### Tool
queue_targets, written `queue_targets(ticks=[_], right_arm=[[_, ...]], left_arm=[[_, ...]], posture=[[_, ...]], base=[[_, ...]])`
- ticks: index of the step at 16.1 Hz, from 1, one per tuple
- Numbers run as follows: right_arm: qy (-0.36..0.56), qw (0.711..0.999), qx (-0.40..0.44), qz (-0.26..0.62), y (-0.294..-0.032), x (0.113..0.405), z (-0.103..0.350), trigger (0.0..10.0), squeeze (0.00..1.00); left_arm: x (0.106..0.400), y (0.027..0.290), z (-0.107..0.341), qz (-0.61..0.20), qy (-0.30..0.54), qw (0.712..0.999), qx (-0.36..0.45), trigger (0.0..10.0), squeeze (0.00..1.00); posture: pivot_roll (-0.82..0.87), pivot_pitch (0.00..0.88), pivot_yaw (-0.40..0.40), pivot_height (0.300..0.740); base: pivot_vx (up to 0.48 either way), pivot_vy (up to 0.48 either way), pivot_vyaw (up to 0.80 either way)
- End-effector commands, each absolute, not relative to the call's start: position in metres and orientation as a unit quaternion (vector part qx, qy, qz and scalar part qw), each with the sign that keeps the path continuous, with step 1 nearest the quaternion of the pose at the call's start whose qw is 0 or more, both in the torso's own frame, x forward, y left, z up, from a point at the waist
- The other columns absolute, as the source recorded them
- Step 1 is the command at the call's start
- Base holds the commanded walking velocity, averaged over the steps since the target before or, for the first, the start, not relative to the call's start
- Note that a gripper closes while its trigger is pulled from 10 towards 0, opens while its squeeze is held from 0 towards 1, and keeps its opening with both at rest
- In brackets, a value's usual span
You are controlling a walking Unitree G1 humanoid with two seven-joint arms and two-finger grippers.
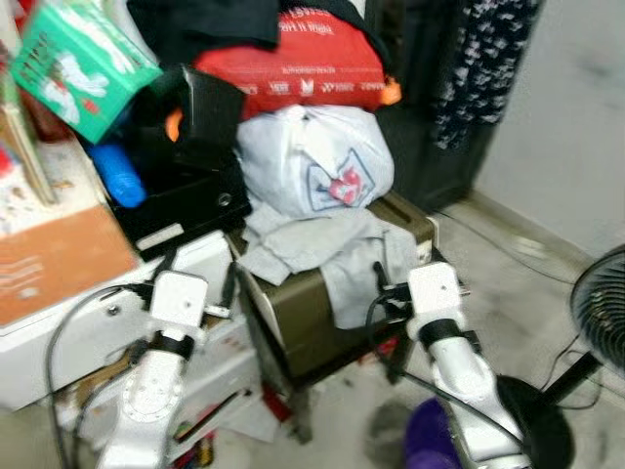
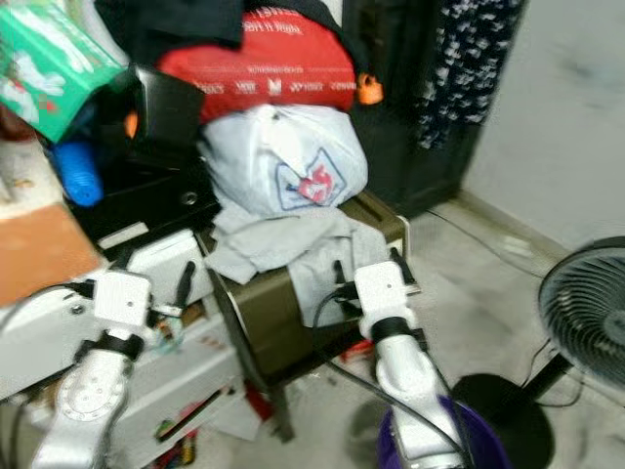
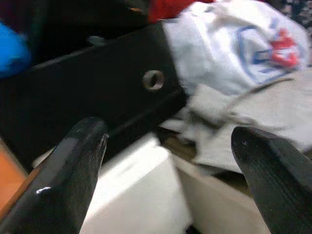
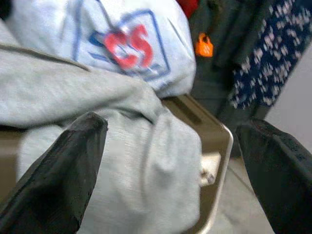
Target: Clean up the room
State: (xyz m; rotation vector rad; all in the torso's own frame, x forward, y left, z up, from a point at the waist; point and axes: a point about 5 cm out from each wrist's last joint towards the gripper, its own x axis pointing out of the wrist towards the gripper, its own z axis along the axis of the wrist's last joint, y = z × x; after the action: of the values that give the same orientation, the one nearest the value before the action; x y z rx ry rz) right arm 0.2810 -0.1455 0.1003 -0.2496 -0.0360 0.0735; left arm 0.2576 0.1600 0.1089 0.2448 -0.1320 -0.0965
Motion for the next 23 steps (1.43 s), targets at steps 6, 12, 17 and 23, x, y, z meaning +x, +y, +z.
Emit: queue_targets(ticks=[6, 12, 17, 23], right_arm=[[-0.005, 0.993, -0.116, -0.001, -0.150, 0.290, 0.111, 10.0, 0.00], [-0.008, 0.993, -0.107, 0.051, -0.143, 0.283, 0.113, 10.0, 0.00], [-0.007, 0.992, -0.111, 0.054, -0.143, 0.283, 0.112, 10.0, 0.00], [-0.006, 0.994, -0.098, 0.048, -0.143, 0.284, 0.110, 10.0, 0.00]], left_arm=[[0.260, 0.163, 0.110, -0.043, -0.065, 0.991, 0.111, 10.0, 0.00], [0.260, 0.161, 0.108, -0.051, -0.054, 0.992, 0.103, 10.0, 0.00], [0.259, 0.161, 0.110, -0.051, -0.055, 0.991, 0.108, 10.0, 0.00], [0.260, 0.160, 0.110, -0.058, -0.059, 0.990, 0.115, 10.0, 0.00]], posture=[[-0.04, 0.016, 0.008, 0.740], [-0.05, 0.018, 0.006, 0.740], [-0.04, 0.021, 0.008, 0.740], [-0.04, 0.013, 0.010, 0.740]], base=[[0.000, 0.000, 0.00], [0.000, 0.000, 0.35], [0.000, 0.000, 0.80], [0.000, 0.000, 0.64]])
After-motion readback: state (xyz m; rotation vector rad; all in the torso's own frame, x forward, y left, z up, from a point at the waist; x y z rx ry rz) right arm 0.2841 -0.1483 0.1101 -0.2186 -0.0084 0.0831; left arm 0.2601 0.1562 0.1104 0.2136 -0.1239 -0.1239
